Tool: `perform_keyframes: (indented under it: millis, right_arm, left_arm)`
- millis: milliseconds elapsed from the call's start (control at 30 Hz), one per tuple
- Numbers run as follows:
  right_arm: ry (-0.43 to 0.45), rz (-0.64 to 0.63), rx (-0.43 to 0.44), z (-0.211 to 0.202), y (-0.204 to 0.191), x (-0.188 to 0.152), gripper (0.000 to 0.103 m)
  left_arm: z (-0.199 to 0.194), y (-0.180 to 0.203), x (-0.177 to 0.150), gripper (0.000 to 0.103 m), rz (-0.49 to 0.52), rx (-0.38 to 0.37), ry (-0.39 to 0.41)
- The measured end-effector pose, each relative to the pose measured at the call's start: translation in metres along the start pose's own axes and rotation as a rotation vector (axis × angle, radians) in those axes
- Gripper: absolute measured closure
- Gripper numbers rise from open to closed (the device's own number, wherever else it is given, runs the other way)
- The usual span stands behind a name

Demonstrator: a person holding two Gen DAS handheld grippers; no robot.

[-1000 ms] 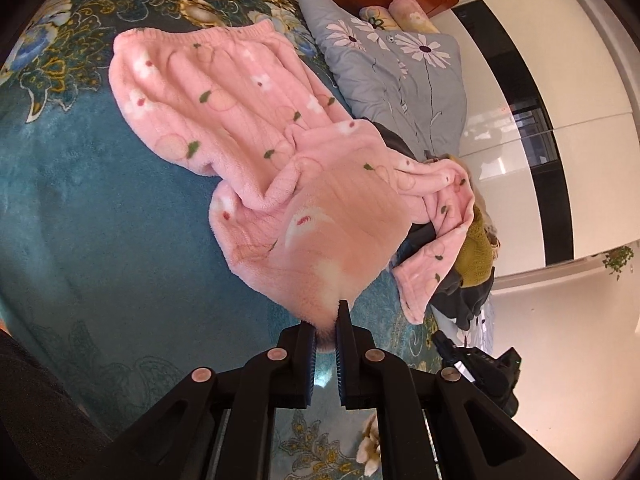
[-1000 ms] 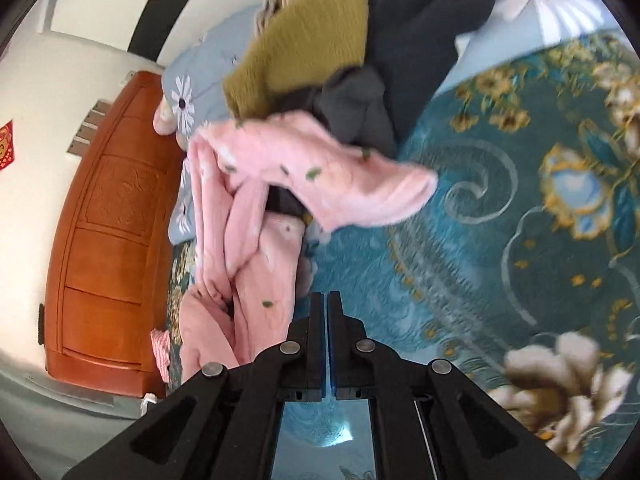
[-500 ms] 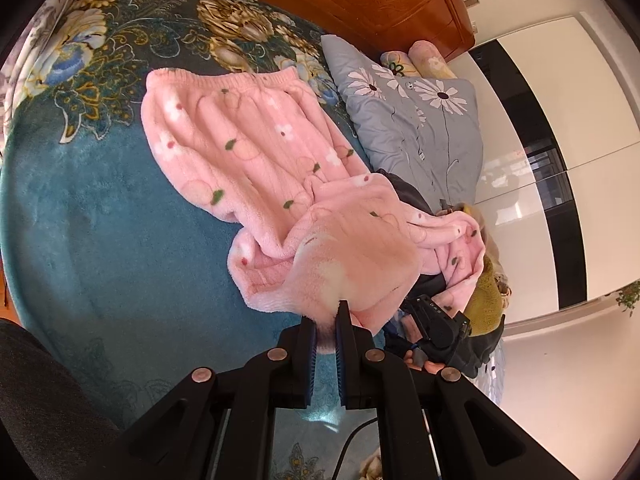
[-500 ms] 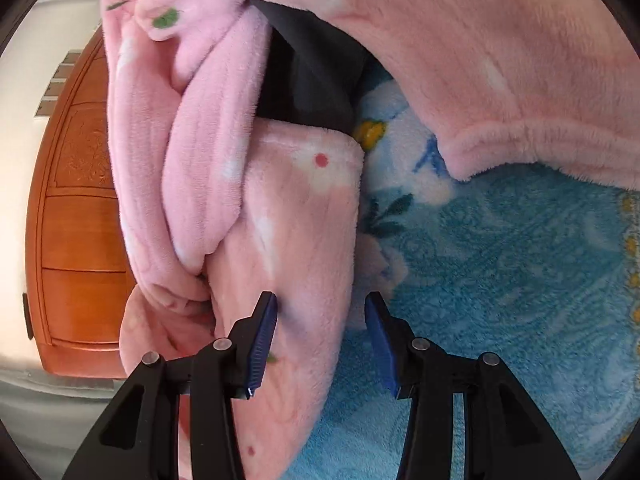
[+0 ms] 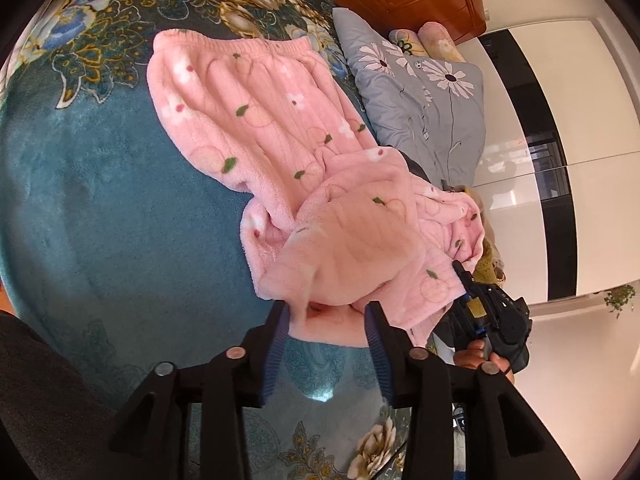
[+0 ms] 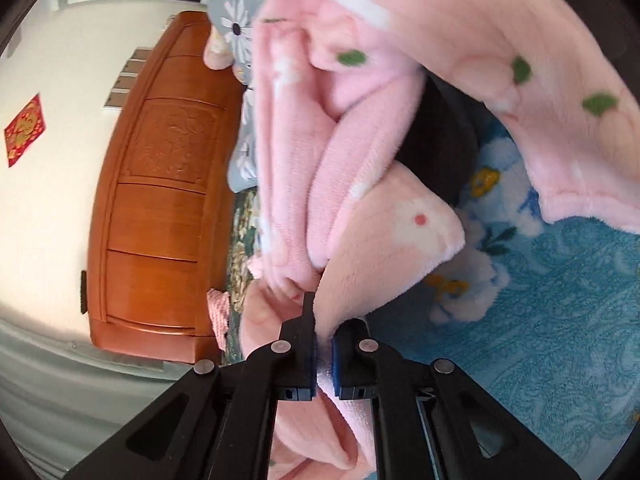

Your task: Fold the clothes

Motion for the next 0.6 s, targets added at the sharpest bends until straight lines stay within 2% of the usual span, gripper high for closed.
perform_keyframes:
  millis: [67, 167, 300, 467, 600]
  right_arm:
    - [0.022, -0.033, 0.019, -0.021, -0.015, 0.002, 0.098]
    - [0.086, -0.067, 0.046, -0.060, -0.032, 0.009, 0.098]
    - [0.147, -0.099, -0.018, -0.124, -0.043, 0.016, 0.098]
    - [0.257, -0.155, -0.237, -0.233, -0.037, 0.030, 0.098]
    - [0.331, -0.135, -0.486, -0.322, -0.003, 0.024, 0.098]
  left_arm:
    - [-0.009, -0.007, 0.008, 0.049, -0.016, -0.019, 0.009]
    - [-0.022, -0.026, 0.036, 0.044, -0.086, -0.019, 0.068]
    - [-0.012, -0.052, 0.080, 0.044, -0.156, 0.071, 0.125]
    - [0.015, -0.072, 0.130, 0.044, -0.198, 0.177, 0.167]
    - [0.038, -0.083, 0.161, 0.045, -0.205, 0.257, 0.182]
Point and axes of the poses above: each gripper's, at about its wrist camera, not at the fingertips, and z roughly the way its jaws point, y to its right, x to its top, the point moved 8 cm from there along z, roughly the way its jaws point, and after that the axes turned 15 degrees about -z, right-handed, at the moved point
